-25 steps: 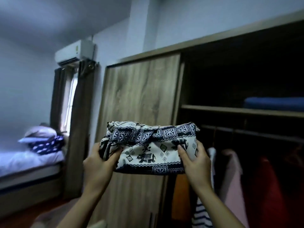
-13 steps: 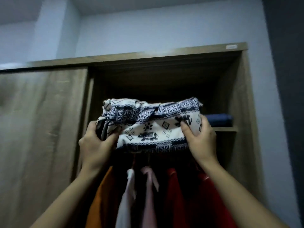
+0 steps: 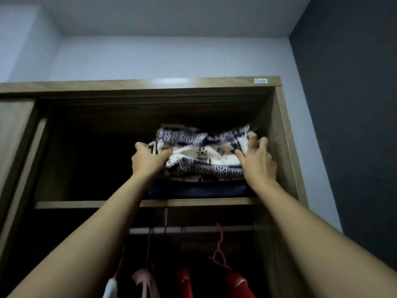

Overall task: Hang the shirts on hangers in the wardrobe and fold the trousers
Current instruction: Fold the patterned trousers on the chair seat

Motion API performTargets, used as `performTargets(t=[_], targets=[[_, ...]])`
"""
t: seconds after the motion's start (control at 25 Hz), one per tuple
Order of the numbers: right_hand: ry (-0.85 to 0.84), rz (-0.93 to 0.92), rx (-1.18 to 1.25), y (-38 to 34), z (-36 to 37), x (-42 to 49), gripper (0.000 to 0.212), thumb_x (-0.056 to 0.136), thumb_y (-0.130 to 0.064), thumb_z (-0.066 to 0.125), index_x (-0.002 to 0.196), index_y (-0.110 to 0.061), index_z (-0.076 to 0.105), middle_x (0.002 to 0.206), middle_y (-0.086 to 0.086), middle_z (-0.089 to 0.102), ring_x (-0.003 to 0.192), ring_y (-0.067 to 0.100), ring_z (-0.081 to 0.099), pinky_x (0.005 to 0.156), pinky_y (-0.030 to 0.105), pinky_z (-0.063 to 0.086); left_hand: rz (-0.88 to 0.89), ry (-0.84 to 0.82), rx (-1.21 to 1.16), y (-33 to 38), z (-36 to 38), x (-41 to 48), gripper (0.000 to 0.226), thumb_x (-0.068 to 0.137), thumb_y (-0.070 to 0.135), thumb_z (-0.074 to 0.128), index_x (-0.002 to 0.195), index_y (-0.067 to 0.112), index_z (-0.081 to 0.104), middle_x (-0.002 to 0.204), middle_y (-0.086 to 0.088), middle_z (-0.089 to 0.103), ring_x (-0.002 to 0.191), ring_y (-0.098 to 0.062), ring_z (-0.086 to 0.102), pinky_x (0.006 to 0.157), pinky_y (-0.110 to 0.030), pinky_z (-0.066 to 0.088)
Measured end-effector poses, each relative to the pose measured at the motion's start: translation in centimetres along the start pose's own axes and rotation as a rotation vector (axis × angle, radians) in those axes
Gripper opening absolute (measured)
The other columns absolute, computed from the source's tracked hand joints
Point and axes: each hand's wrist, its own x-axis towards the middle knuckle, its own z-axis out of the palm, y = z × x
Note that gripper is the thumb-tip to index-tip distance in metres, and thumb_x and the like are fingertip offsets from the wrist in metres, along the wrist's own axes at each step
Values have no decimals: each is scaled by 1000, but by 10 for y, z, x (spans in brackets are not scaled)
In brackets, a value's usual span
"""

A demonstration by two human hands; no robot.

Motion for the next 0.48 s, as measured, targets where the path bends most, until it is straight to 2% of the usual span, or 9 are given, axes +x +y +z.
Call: performTargets(t=[0.08,0.12,0.2,0.24,0.32,0.36,0.4,0.48], targets=[[-204,109,-107,7,6,5,51,94,-38,47,135,-12,32,133,19,41,112,40,53,81,42,46,-74,-176,247,-14,13,11,77,74,46,70,128,4,35,127,-20,52,113,-37,53,89,-39,46],[-254,146,-120,9,6,8,49,94,-38,47,132,-8,39,131,19,45,115,39,52,85,42,45,-97,-223,336,-19,15,14,77,75,49,68,129,4,36,130,-22,50,115,-38,52,92,-41,46],[-212,81,-237,11,8,12,46,96,-39,42,124,-3,50,128,18,49,116,36,49,87,41,45,-60,-201,479,-17,13,14,71,78,56,60,127,7,43,132,-21,46,114,-38,51,90,-42,46],[-128,-9,-300,11,10,13,46,96,-39,38,120,-3,54,125,16,51,114,34,49,84,41,46,44,-118,569,-14,12,11,66,81,58,55,125,10,46,132,-20,43,113,-39,50,88,-43,45],[-11,-251,-304,8,13,10,53,94,-44,25,110,-10,62,117,12,59,108,32,53,83,41,44,404,51,571,-12,14,0,57,86,59,43,122,15,52,132,-15,43,114,-36,49,87,-44,45],[-70,-350,-288,7,14,8,59,92,-49,16,110,-17,63,117,7,61,109,29,54,87,41,42,593,19,539,-13,16,-7,59,86,63,37,124,20,53,135,-11,43,119,-32,48,91,-44,43],[-189,-408,-271,7,14,7,62,91,-54,11,115,-25,60,121,3,61,113,27,54,90,40,40,748,-105,582,-16,17,-16,65,83,67,29,130,27,49,143,-6,40,126,-27,43,98,-46,39],[-472,-372,-274,11,11,5,60,91,-62,9,126,-36,51,129,2,58,119,26,52,93,41,38,916,-363,824,-29,16,-20,75,78,76,20,142,39,28,156,3,20,139,-20,27,109,-51,24]])
